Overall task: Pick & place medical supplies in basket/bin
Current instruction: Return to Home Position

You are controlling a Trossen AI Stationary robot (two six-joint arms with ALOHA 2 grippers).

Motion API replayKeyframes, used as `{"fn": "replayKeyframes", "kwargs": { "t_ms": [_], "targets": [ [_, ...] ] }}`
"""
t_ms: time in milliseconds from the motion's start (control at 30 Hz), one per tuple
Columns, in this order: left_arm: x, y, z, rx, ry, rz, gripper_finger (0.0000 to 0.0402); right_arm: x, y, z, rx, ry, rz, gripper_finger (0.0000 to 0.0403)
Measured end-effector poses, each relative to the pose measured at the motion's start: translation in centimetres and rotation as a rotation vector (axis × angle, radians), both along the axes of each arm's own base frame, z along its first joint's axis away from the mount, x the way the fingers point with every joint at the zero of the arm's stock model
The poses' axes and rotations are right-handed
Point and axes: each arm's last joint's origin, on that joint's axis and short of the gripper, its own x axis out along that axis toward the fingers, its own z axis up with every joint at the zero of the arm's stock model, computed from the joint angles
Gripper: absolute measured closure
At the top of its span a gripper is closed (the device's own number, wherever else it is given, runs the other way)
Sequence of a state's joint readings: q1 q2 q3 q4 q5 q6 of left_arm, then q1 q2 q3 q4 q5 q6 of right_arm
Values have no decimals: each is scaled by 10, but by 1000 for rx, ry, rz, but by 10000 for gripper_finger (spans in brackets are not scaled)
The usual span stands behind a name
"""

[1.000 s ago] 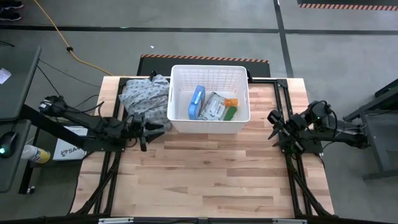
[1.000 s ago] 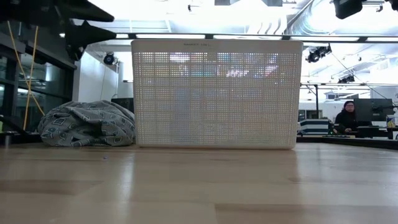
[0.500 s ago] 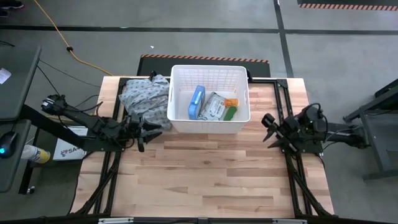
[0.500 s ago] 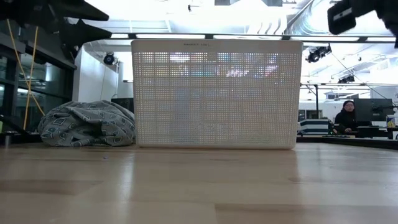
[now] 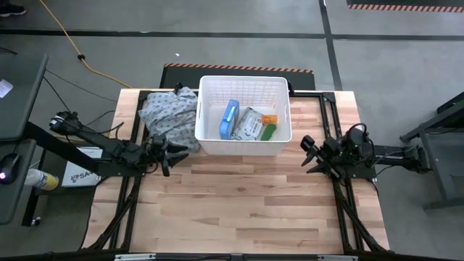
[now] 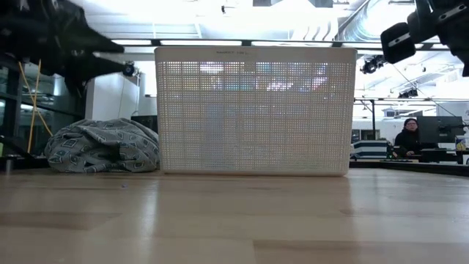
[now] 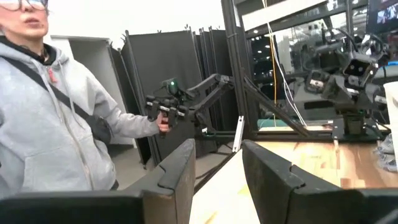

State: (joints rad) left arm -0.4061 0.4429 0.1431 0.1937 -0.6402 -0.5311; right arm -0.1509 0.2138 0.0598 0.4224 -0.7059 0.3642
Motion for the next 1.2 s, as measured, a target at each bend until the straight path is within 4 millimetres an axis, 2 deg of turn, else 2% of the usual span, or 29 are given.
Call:
{"fn": "replayKeyframes", "kwargs": {
  "t_ms": [367, 733, 1200],
  "targets": [
    [-8, 4, -31, 10, 10, 9, 190, 0, 0, 0, -50, -34, -15, 279],
    [-9, 4, -37, 33, 51, 6, 190, 1, 0, -1, -57, -26, -32, 279],
    [-8, 1, -37, 30, 57, -90, 190, -1, 2, -5, -145, -64, 59, 279]
  ]
}}
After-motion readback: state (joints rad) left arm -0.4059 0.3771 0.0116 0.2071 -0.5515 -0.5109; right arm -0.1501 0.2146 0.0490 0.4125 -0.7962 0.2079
